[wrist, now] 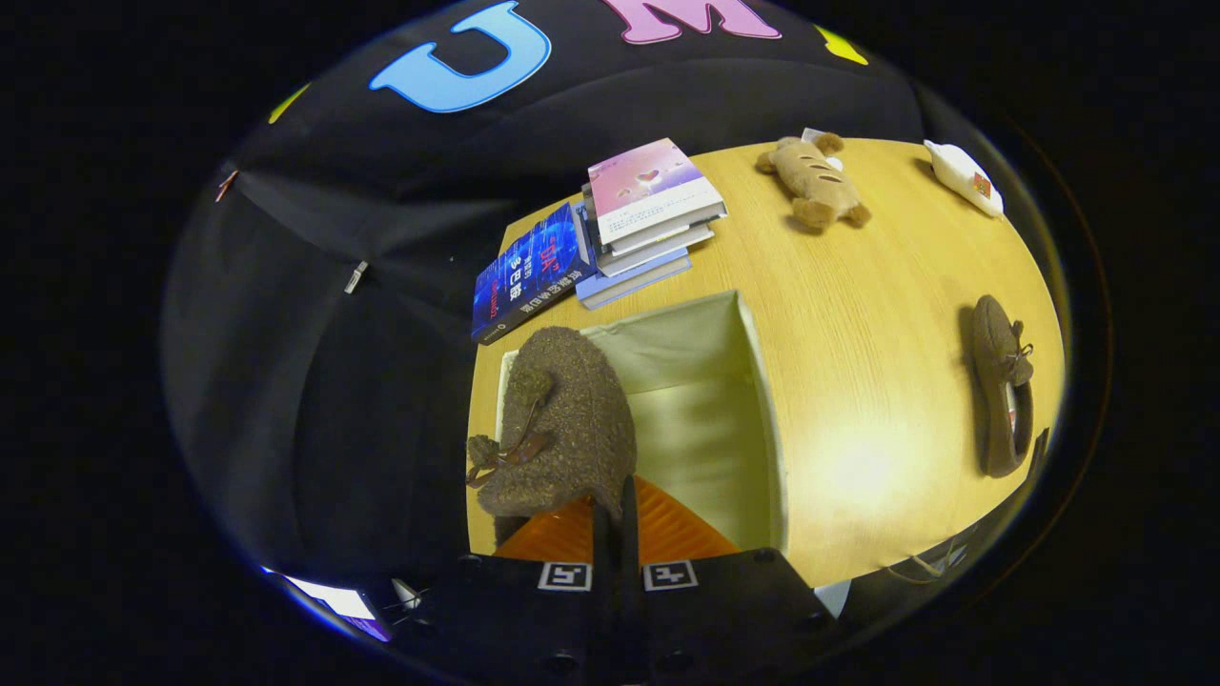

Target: Open the storage box then place both shoes into the box .Put the left shoe in first, then the right shoe, with the right side of both shoes facing outward in a uniform manner.

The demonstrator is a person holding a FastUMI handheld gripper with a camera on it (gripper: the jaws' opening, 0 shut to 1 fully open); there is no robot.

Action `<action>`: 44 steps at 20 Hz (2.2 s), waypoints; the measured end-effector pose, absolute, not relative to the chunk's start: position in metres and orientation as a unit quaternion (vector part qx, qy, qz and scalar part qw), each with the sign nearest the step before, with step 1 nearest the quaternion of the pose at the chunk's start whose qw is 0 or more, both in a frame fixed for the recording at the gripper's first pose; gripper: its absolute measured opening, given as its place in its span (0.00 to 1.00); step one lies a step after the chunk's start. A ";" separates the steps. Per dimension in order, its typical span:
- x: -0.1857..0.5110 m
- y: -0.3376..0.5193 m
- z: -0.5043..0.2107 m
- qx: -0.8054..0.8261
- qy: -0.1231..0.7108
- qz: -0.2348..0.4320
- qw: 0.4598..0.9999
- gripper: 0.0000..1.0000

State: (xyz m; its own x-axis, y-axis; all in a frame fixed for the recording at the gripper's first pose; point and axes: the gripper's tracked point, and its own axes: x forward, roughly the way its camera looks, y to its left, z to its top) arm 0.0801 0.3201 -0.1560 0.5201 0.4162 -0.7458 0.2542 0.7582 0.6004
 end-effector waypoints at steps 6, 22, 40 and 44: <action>0.070 0.346 -0.175 0.350 0.515 0.051 0.781 0.06; 0.053 0.357 -0.153 0.369 0.517 0.122 0.763 0.78; -0.030 0.053 -0.181 0.291 0.478 0.024 0.829 0.94; -0.050 -0.004 -0.232 0.283 0.499 -0.030 0.819 0.94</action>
